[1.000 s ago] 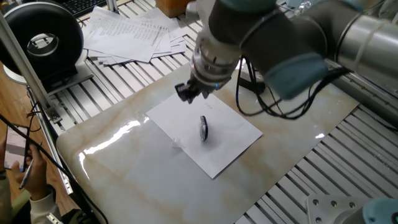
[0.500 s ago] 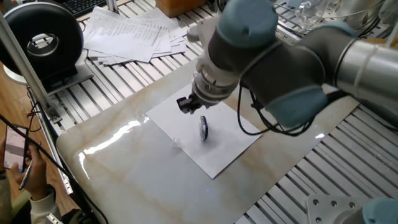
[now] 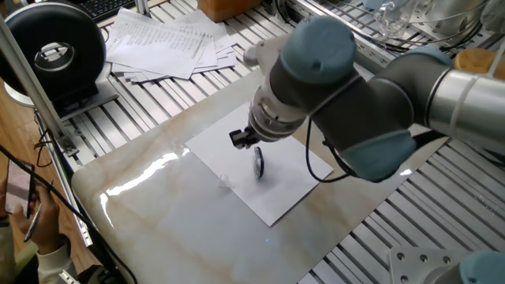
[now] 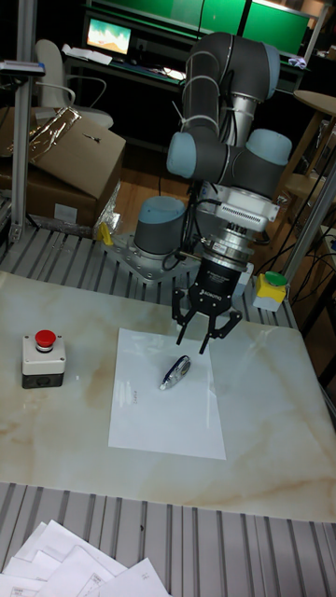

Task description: Use the correction tape on paper

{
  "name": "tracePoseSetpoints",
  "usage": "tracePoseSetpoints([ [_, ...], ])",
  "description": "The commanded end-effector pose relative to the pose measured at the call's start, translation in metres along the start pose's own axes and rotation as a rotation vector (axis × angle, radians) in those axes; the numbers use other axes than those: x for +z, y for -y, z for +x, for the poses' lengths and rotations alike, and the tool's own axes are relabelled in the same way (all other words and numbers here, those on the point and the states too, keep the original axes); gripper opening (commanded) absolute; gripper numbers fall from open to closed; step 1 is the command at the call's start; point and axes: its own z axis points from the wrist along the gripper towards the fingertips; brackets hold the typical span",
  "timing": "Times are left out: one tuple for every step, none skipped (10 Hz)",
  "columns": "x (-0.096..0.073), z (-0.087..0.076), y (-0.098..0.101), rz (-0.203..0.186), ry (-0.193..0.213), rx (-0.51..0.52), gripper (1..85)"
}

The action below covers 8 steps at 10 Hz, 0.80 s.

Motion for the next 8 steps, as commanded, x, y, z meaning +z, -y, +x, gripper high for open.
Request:
tracePoseSetpoints([
  [0.012,0.005,0.008,0.015,0.021,0.049,45.0],
  [0.014,0.006,0.006,0.022,0.027,0.064,45.0],
  [0.017,0.006,0.004,0.023,0.033,0.079,45.3],
  [0.020,0.006,0.002,0.026,0.045,0.089,45.3],
  [0.023,0.005,0.000,0.027,0.056,0.096,45.3],
  [0.025,0.006,-0.001,0.030,0.062,0.097,45.3],
  [0.026,0.007,-0.002,0.030,0.064,0.101,45.3],
  [0.028,0.010,-0.002,0.029,0.065,0.100,45.0],
])
